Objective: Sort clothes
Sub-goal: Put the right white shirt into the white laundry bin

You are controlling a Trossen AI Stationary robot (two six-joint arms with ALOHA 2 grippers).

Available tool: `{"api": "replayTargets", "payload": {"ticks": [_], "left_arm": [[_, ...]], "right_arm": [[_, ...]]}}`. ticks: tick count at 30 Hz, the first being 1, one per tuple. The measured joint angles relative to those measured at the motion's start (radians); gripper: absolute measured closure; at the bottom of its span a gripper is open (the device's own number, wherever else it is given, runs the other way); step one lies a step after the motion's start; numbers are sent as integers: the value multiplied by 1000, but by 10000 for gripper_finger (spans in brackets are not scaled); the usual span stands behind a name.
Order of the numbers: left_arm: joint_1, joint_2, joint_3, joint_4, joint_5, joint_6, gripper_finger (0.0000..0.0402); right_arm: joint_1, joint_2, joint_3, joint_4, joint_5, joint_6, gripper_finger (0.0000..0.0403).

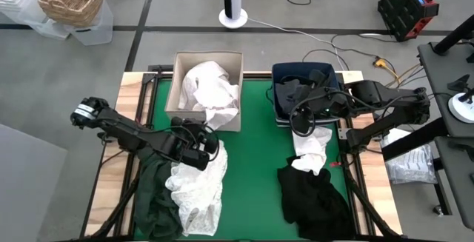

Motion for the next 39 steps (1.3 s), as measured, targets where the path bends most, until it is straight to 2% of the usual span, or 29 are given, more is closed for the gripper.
{"api": "replayTargets", "payload": {"ticks": [7, 17, 24, 35, 39], "left_arm": [[-18, -26, 13, 13, -6, 8, 401], [-27, -153, 93, 21, -81, 192, 401], [76, -206, 81, 13, -82, 241, 402], [231, -206, 78, 8, -72, 359, 402], [315, -206, 76, -3, -12, 378, 402]], "right_arm": [[0, 0, -3, 0, 0, 0, 371], [0, 0, -3, -1, 0, -13, 371], [0, 0, -3, -1, 0, -17, 371], [0, 0, -3, -1, 0, -16, 371], [0, 0, -3, 0, 0, -16, 371]]}}
